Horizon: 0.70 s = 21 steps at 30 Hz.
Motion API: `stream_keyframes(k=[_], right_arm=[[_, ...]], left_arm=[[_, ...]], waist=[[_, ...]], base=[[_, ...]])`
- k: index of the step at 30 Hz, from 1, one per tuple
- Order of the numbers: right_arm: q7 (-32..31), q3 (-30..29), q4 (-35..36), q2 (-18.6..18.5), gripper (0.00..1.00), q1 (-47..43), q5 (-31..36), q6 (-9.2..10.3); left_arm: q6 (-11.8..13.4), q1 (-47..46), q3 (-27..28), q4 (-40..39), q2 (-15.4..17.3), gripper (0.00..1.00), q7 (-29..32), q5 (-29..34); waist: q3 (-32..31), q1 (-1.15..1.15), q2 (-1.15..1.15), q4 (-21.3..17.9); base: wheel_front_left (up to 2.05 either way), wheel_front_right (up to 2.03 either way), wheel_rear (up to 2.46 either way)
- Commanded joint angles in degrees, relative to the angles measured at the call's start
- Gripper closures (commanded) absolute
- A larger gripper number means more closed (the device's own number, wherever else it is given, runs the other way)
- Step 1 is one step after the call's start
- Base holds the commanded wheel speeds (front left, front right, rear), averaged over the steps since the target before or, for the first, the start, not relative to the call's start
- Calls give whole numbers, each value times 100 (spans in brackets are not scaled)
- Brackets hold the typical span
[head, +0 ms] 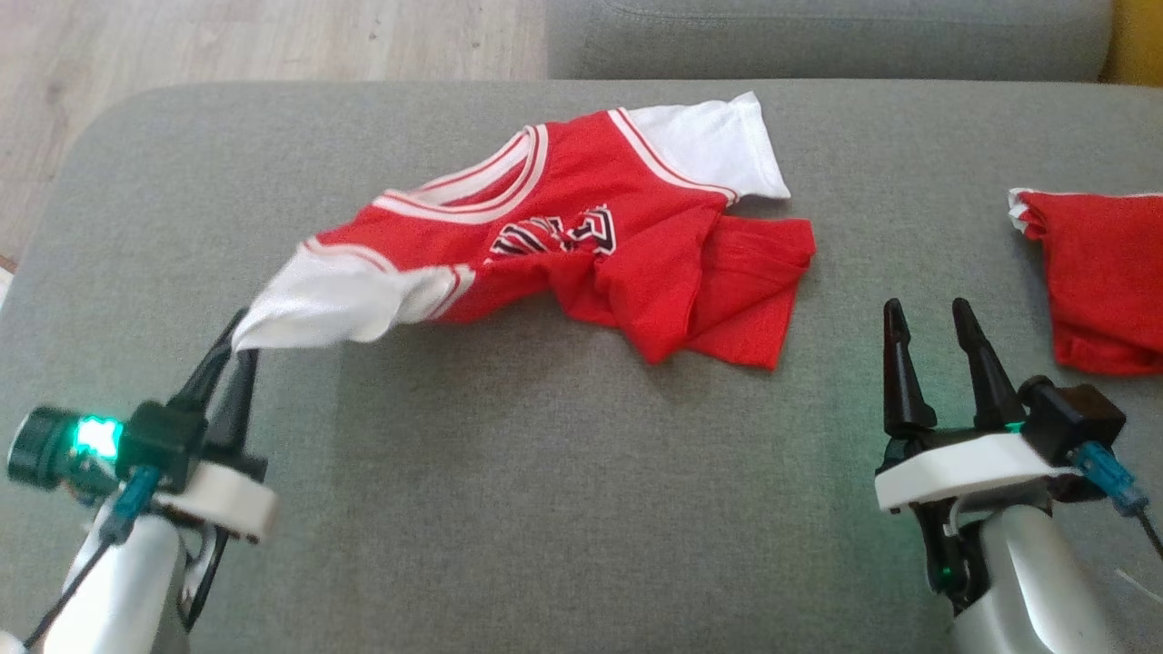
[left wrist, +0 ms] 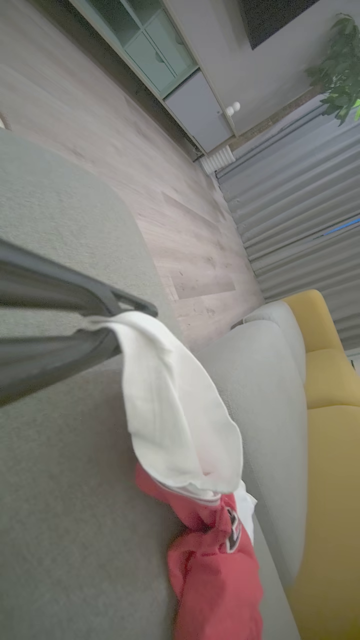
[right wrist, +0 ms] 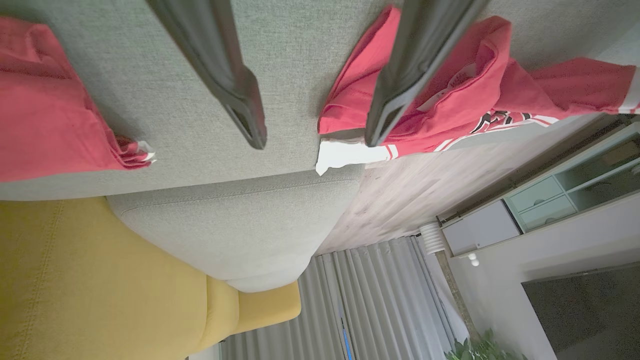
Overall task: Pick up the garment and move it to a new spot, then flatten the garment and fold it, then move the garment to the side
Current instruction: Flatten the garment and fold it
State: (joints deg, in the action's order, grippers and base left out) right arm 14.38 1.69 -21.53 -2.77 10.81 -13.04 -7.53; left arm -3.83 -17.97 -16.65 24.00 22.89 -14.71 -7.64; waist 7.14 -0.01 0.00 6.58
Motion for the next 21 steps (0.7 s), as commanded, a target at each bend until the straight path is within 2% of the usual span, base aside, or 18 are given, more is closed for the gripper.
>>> stream_keyframes(k=[1, 3, 6, 9, 15, 21], right_arm=[[62, 161, 142, -10, 0, 79, 46, 4], [62, 189, 106, -10, 0, 76, 56, 4], [62, 219, 99, -10, 0, 70, 68, 4], [62, 234, 153, -10, 0, 64, 71, 4], [62, 323, 333, -10, 0, 7, 100, 4], [62, 425, 458, -10, 0, -129, 104, 4]], left_arm=[[77, -200, 254, -44, 246, 0, -29, 31], [296, -186, 314, 127, 173, 0, -29, 76], [554, -233, 564, -36, 9, 0, -29, -43], [653, -216, 854, -546, -250, 0, -29, -262], [310, 135, 1240, -1660, -995, 0, -29, -684], [18, 684, 1236, -1769, -1667, 0, -29, -701]], waist=[[-37, 1, 0, 27], [-79, 1, 0, 42], [-113, 1, 0, 31], [-137, 1, 0, 0], [-181, 1, 0, -108], [-228, 1, 0, -188]], base=[[0, 0, 0], [0, 0, 0], [0, 0, 0], [0, 0, 0], [0, 0, 0], [0, 0, 0]])
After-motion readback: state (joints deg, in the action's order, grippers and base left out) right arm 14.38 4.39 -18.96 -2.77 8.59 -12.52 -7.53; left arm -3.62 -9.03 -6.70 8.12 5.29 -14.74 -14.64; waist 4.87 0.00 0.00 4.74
